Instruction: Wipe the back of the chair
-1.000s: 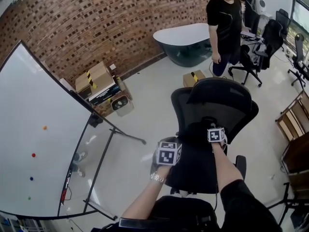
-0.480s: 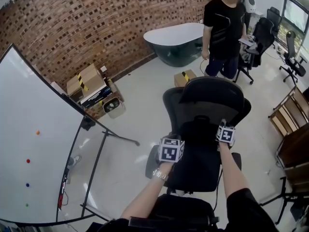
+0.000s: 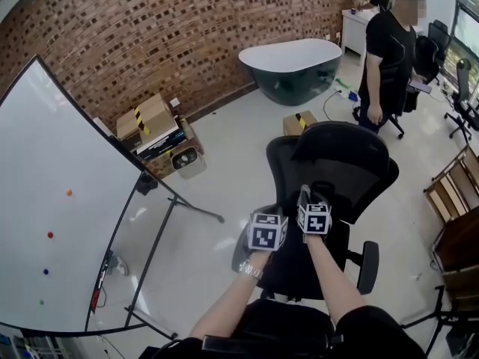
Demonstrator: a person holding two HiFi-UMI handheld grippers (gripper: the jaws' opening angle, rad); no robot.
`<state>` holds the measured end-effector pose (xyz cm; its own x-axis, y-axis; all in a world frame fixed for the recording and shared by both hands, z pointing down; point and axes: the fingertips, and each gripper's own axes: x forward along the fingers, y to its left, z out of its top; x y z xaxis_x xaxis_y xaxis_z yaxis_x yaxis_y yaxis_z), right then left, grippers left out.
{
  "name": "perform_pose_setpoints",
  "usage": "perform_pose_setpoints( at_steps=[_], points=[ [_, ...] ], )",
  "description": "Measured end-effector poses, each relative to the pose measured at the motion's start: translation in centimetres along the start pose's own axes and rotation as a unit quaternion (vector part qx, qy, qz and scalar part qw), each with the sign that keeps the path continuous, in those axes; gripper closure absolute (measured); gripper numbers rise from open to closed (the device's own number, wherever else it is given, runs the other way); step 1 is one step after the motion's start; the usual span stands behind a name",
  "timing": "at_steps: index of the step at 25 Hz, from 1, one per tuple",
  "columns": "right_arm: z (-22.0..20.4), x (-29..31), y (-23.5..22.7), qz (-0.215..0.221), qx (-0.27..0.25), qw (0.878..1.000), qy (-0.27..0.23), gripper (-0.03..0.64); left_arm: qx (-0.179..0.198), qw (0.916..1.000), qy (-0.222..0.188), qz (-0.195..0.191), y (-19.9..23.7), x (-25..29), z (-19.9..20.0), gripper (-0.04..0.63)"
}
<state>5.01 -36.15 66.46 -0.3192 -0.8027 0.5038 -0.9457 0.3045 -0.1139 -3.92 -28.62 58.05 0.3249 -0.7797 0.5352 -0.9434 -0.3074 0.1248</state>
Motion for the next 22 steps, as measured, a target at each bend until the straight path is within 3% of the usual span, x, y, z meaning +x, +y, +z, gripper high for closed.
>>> perform_pose_setpoints(
  at_steps=[4, 12, 16, 22],
  points=[
    [-0.8, -3.7, -1.5, -0.005, 0.040, 0.999, 0.026, 0.572, -0.001, 1.0000, -0.006, 0.007, -0.6, -0.2, -0.1, 0.595],
    [0.4, -12.5, -3.8, 0.003, 0.026, 0.999, 0.040, 0.572, 0.007, 0.9997, -0.021, 0.011, -6.8, -1.8, -0.5, 0.595],
    [0.7, -15.2, -0.4, 0.022, 0.013, 0.999, 0.035, 0.572, 0.010, 0.9997, -0.017, 0.016, -6.2, -3.8, -2.4, 0.595],
    [-3.4, -18.7, 2.8, 0.045, 0.010, 0.998, 0.054, 0.572, 0.022, 0.9995, -0.016, 0.014, -7.0, -8.0, -5.2, 0.595]
  ],
)
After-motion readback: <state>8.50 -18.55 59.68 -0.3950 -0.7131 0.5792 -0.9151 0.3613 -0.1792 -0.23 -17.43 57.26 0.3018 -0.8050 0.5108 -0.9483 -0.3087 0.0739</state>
